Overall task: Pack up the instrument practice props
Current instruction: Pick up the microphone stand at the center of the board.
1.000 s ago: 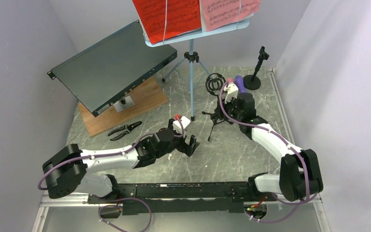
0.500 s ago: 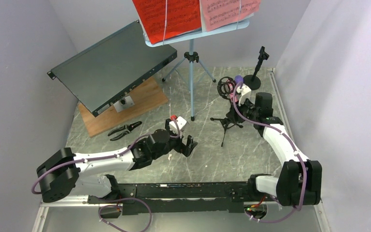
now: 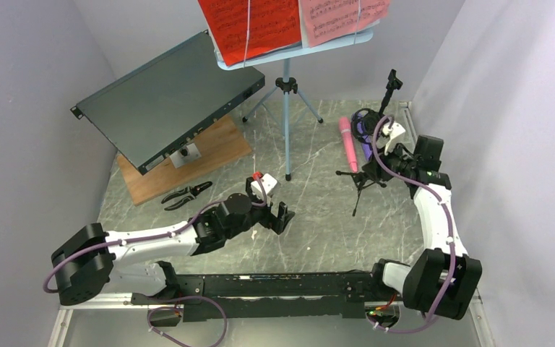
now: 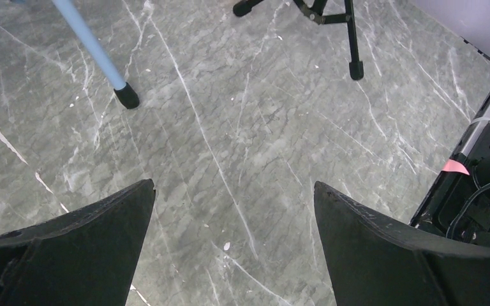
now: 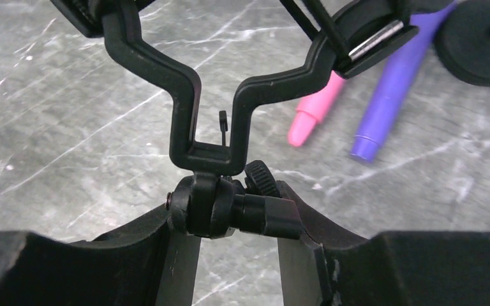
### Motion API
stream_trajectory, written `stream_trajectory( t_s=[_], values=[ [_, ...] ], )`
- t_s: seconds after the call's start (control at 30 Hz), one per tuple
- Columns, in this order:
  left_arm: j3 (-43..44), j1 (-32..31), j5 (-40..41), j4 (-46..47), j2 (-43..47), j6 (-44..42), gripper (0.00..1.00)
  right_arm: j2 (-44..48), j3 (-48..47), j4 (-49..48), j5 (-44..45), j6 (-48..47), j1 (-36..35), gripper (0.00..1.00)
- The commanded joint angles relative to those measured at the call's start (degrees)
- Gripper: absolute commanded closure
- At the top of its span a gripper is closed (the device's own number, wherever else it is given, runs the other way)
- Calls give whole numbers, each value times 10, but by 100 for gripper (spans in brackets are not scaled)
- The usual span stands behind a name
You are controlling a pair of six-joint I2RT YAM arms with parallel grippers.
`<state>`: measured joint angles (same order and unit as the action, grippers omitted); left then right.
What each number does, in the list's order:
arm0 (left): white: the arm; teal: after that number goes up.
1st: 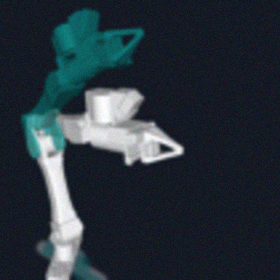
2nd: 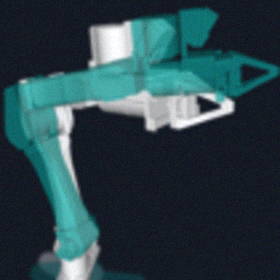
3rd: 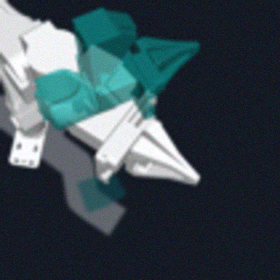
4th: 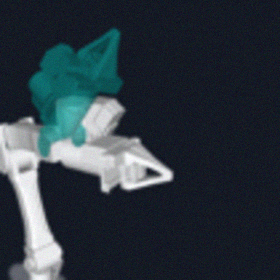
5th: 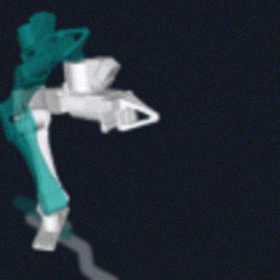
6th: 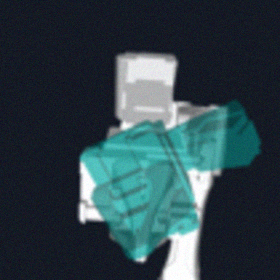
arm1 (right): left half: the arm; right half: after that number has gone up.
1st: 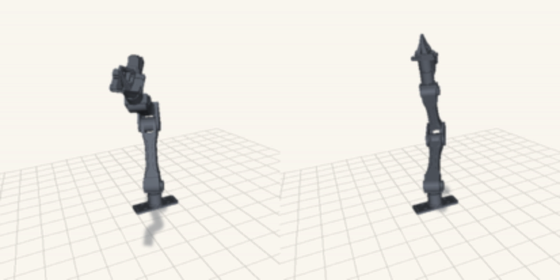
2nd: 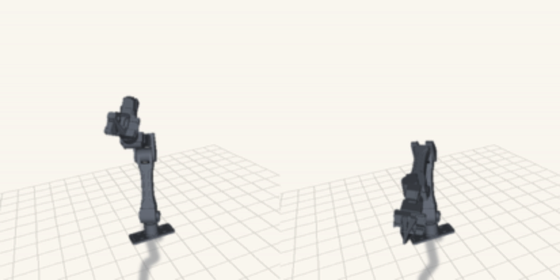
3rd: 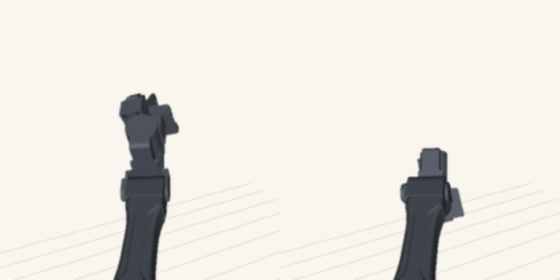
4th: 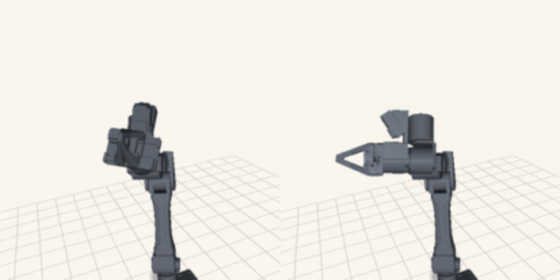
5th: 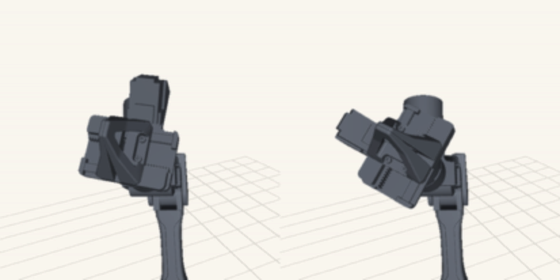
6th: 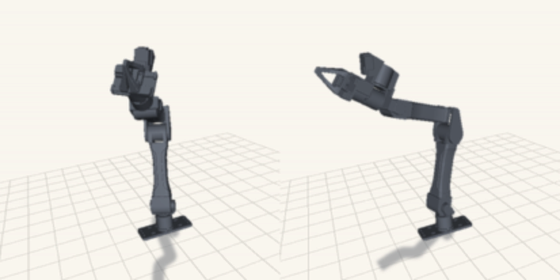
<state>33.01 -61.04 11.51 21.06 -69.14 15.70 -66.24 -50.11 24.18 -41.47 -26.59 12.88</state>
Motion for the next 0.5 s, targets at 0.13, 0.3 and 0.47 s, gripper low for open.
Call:
stream_trajectory(
  t_s=[0.13, 0.3, 0.47],
  values=[
    [-11, 1, 4, -4, 36, -10, 1, -9, -71, -91, 27, 41, 99, 100],
    [-23, 1, 7, 6, 43, -3, 1, -48, -84, -172, 57, 91, 149, 100],
    [-18, 1, 3, 5, 34, -5, 0, -78, -62, -282, 132, 128, 149, 100]
  ],
)
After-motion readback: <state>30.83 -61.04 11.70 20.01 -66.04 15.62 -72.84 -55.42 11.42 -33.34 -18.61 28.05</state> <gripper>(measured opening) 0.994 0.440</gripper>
